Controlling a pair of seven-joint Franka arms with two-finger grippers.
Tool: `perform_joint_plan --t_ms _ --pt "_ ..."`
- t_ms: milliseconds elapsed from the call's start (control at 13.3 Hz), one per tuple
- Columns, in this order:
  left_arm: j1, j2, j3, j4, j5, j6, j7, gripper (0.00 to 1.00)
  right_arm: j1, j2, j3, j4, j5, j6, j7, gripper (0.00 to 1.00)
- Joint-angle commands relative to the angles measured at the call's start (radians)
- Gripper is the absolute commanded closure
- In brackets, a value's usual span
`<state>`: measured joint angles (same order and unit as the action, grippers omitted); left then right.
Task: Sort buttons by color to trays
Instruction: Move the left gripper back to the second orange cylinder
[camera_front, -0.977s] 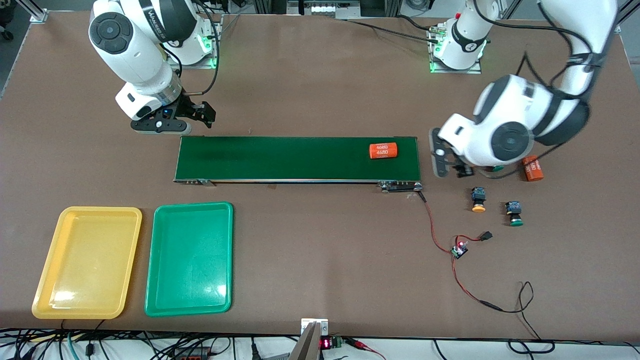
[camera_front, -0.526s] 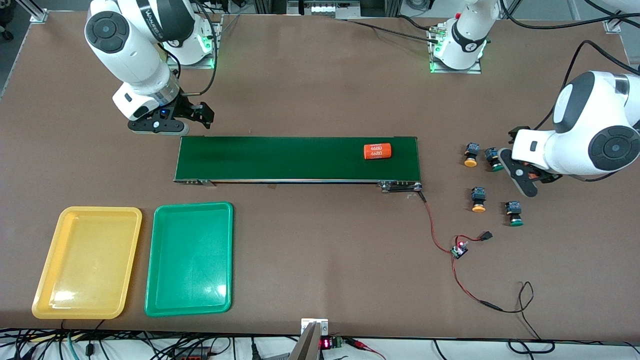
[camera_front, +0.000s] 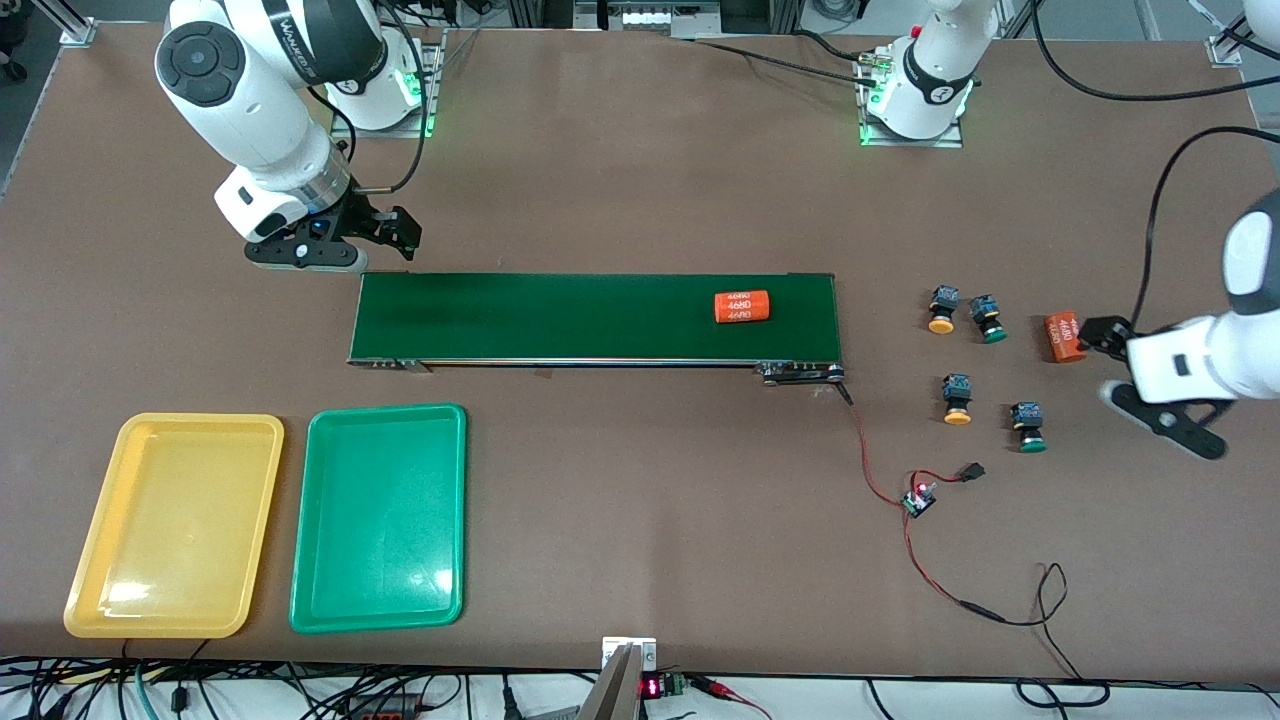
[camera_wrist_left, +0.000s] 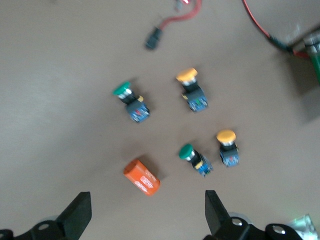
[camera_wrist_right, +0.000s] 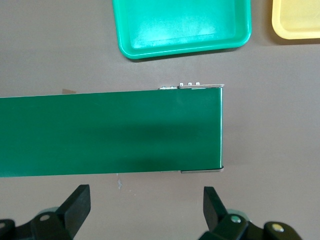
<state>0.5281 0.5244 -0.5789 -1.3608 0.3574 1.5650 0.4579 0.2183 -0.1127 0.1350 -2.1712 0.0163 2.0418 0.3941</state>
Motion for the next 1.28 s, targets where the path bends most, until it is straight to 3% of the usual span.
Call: perform_joint_plan --t_ms 0,226,376,526,677,827,977,1203 --pt "-0.004 0.043 -0.012 0.088 0.015 -0.032 -0.153 0.0 -0.01 0.005 0.005 0.019 0.016 -0.023 -0.001 0.0" --pt "0.038 0.043 -0.007 0.031 0.012 -0.094 -0.511 0.0 -0.011 0.005 0.005 0.019 0.016 -0.025 -0.003 0.0" --pt "0.085 0.028 -0.009 -0.053 0.015 -0.08 -0.561 0.06 -0.019 0.004 0.005 0.019 0.016 -0.026 -0.008 0.0" --pt "0.176 -0.019 -0.025 -0.206 0.015 0.063 -0.553 0.08 -0.02 0.005 0.005 0.021 0.016 -0.026 -0.009 0.0" --pt "0.269 -0.095 -0.027 -0.41 0.023 0.319 -0.55 0.07 -0.022 0.004 0.003 0.021 0.016 -0.028 -0.012 0.0" --pt "0.37 -0.109 -0.026 -0.554 0.028 0.575 -0.544 0.06 -0.023 0.004 0.003 0.021 0.016 -0.034 -0.011 0.0" --pt "0.432 -0.11 -0.027 -0.659 0.028 0.699 -0.522 0.06 -0.023 0.002 -0.012 0.021 0.016 -0.034 -0.015 0.0" --pt "0.449 -0.1 -0.027 -0.744 0.026 0.768 -0.524 0.06 -0.023 0.002 -0.014 0.021 0.016 -0.035 -0.015 0.0"
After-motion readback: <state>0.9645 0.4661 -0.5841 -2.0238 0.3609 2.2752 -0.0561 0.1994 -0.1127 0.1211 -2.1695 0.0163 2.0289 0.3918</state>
